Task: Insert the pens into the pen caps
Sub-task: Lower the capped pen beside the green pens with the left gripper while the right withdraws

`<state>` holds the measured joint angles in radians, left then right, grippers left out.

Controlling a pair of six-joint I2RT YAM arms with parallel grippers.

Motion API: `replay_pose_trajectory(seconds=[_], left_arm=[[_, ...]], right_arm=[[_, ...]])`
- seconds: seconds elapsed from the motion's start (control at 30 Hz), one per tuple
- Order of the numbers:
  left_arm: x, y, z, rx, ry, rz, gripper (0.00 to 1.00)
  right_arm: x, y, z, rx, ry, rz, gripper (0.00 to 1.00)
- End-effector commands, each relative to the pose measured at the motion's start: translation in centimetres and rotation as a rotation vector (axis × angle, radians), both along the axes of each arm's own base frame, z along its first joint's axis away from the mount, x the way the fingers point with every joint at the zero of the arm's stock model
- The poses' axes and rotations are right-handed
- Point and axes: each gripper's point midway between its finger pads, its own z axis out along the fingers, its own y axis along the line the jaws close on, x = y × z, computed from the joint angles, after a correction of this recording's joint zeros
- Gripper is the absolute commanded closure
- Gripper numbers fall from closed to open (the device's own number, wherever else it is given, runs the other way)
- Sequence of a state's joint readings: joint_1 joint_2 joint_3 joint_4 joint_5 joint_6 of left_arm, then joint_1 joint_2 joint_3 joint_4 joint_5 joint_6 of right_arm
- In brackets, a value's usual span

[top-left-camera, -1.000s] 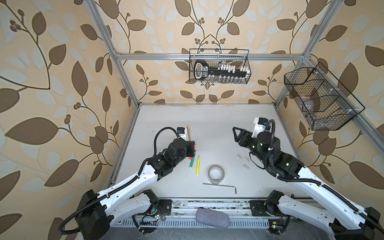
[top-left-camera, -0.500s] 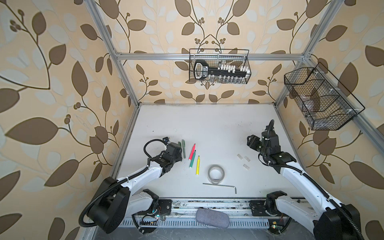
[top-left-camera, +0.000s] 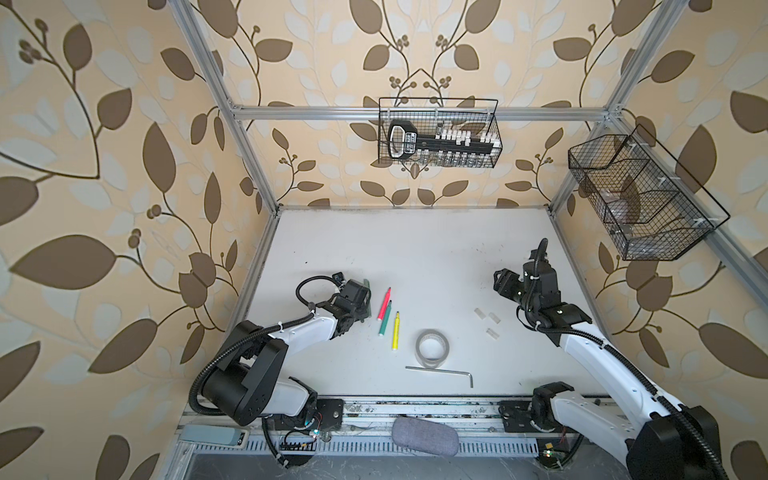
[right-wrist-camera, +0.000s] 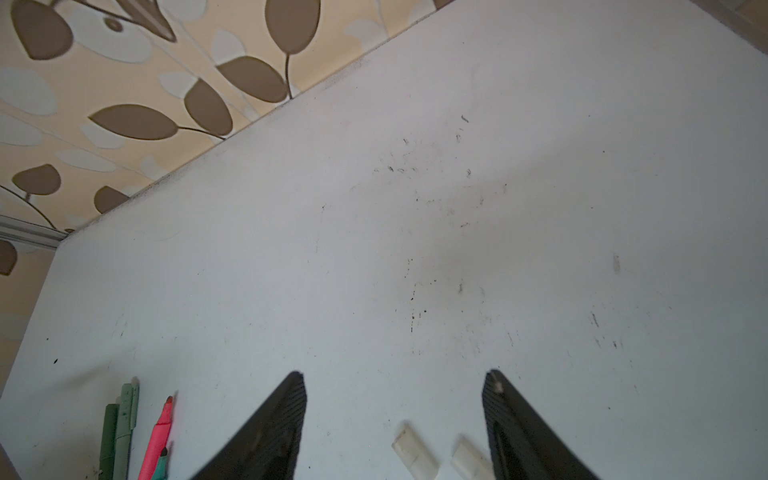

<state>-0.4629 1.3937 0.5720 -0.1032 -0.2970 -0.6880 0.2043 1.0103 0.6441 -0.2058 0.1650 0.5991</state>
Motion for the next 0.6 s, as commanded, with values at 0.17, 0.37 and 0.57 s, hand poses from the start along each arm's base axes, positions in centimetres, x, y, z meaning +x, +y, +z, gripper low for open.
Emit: replay_pose_trajectory(seconds=[0.17, 0.37, 0.57], left_arm=[[1.4, 0.7, -0.5, 0.04, 0.019, 0.043, 0.97], [1.3, 1.1, -0.4, 0.048, 0.026, 0.05, 0.86], [1.4, 1.1, 0.9, 0.029, -0.014, 0.047, 0.71]], right_arm=[[0.2, -0.2, 0.7, -0.022, -0.016, 0.004, 0.32], [0.2, 0.0, 0.8, -0.015, -0.013, 0.013, 0.32], [0.2, 0.0, 0.8, -0.018, -0.011, 0.015, 0.32]])
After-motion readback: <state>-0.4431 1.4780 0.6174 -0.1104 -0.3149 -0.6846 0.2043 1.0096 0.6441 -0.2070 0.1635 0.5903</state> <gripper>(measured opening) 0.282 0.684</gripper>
